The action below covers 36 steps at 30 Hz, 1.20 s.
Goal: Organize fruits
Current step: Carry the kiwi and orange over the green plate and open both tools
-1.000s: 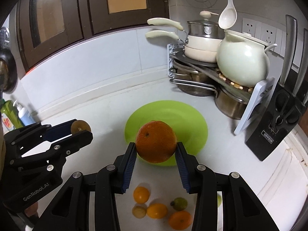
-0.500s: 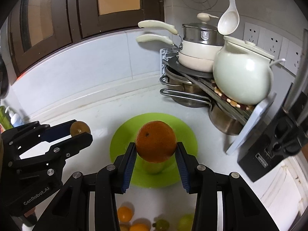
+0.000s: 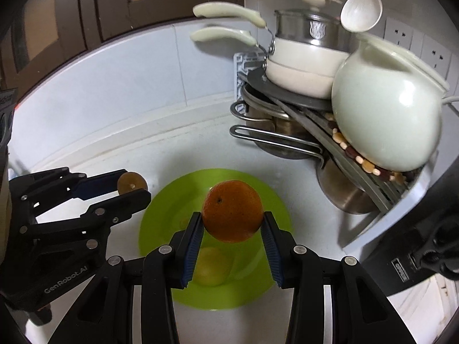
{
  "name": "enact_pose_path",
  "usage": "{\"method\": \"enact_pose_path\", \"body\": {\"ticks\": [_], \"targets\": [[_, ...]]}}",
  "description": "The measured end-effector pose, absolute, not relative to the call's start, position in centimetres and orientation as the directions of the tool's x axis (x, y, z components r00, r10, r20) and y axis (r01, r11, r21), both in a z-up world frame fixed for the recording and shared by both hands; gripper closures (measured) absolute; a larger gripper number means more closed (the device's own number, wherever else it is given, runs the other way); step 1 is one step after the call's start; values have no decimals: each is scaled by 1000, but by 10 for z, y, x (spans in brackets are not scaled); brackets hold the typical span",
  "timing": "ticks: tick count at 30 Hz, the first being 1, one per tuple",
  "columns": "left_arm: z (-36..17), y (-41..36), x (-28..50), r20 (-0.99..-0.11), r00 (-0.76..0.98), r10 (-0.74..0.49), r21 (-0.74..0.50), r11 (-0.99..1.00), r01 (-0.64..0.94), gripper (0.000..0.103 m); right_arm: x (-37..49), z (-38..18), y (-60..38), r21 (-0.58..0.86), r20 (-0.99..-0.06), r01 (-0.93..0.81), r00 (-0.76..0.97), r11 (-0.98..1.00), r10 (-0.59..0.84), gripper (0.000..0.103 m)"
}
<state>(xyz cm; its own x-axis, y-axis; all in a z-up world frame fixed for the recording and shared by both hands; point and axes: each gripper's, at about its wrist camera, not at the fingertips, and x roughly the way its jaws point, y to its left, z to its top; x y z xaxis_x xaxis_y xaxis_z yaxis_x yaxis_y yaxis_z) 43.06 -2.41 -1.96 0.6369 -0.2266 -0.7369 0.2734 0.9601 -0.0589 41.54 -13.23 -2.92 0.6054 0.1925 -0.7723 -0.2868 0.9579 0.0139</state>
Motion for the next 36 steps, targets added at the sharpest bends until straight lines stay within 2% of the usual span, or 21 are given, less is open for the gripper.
{"method": "enact_pose_path", "body": {"ticks": [18,36], "targets": [[-82,-38,499,-831,513,-214,-53,949,310,73,473,-94,-136,28,-869,-289,466,957,166,61],[-107,-41,514,-862,465,-203,-54,948,313,73,486,-113,-131,28,-890,-297,427,955,158,61]]}}
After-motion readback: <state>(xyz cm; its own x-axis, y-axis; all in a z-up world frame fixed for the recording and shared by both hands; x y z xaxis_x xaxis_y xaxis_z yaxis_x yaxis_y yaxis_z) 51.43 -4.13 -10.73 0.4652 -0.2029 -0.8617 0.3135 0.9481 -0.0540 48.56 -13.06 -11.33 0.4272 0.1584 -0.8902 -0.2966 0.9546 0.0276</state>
